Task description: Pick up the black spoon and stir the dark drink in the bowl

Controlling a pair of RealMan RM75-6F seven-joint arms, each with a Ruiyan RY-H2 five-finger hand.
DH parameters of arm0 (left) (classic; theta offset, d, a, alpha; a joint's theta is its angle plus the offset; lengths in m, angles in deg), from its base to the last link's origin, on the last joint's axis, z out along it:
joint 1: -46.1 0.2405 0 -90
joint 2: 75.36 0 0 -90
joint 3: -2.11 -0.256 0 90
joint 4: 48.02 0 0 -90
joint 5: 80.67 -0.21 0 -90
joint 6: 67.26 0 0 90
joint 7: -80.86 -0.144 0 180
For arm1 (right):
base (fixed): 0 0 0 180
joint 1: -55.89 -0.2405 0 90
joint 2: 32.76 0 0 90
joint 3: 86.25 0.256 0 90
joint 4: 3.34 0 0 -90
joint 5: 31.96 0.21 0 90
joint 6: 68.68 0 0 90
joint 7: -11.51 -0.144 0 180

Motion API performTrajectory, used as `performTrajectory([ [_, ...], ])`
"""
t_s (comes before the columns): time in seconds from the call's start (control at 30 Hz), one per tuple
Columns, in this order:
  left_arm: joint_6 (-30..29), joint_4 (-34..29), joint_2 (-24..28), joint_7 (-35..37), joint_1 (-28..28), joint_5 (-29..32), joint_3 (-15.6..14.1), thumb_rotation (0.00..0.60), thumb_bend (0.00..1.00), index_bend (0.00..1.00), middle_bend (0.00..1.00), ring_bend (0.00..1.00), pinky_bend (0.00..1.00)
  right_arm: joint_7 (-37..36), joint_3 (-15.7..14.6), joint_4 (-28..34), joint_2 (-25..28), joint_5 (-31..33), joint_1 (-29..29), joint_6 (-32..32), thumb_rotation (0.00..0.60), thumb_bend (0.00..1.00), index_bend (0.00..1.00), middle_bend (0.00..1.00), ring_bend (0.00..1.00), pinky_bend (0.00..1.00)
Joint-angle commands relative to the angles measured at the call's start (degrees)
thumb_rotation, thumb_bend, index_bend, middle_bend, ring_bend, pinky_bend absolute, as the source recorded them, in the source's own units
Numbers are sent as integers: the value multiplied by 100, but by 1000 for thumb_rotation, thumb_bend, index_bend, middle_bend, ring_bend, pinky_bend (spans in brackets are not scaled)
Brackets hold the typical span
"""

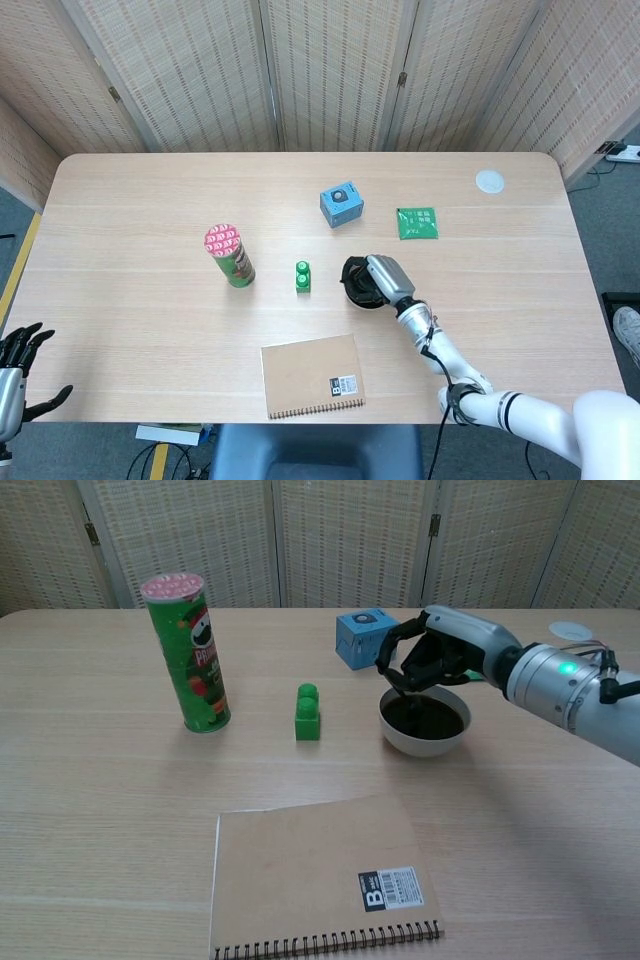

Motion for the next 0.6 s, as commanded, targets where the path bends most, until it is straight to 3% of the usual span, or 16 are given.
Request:
performTrajectory([
  [0.03,13,-8,-1,-15,-6,-11,-7,600,195,219,154,123,177,-171,-16,-20,-24,-31,-14,10,600,410,666,980,1000,1000],
  [0.6,49,-60,-18,-98,-34,-51,-15,600,195,219,154,123,177,-765,-424,-357,89,-329,174,-69,600,411,685,981,1000,1000],
])
